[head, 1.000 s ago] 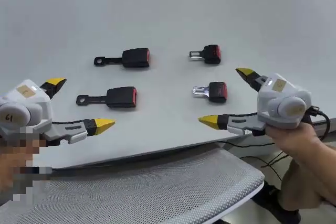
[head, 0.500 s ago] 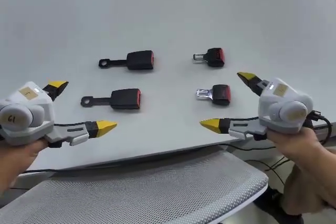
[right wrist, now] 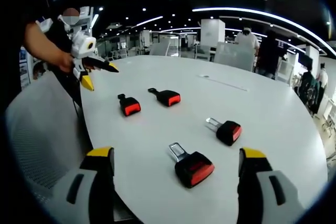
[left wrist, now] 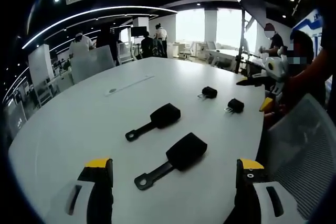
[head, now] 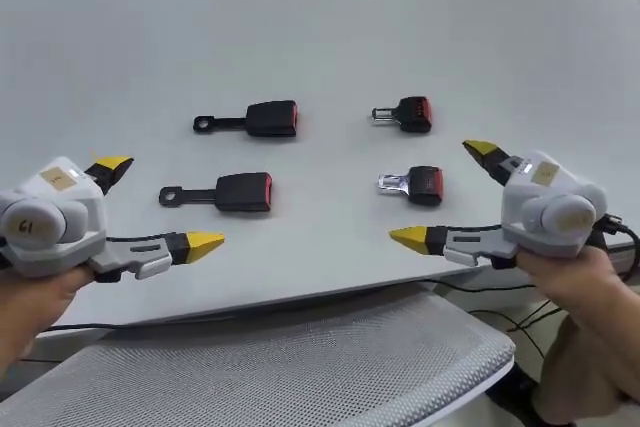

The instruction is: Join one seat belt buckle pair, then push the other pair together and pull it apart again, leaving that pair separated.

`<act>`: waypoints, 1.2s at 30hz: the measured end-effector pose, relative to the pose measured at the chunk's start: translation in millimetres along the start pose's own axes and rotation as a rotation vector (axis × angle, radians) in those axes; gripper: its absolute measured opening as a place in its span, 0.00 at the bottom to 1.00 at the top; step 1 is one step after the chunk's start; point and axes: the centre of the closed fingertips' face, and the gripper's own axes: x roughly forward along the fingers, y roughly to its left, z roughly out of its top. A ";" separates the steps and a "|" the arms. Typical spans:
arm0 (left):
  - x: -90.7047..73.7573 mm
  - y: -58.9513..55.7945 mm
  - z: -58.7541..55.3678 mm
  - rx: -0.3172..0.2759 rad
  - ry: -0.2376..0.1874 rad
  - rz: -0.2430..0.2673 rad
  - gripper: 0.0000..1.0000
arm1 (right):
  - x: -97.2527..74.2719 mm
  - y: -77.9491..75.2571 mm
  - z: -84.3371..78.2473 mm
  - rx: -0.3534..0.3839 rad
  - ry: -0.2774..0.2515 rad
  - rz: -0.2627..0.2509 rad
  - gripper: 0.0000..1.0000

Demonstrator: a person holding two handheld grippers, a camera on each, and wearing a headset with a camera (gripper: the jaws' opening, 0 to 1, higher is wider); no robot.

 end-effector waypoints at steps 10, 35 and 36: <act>1.8 -0.6 0.7 0.000 0.003 -0.008 1.00 | 0.9 0.0 4.0 -0.001 0.000 0.002 0.99; 4.6 0.4 -3.2 0.017 0.025 -0.041 0.99 | 6.4 -5.5 0.2 -0.017 0.031 0.013 0.99; 5.0 1.1 -3.3 0.018 0.027 -0.042 0.99 | 7.0 -6.9 -0.6 -0.024 0.038 0.015 0.98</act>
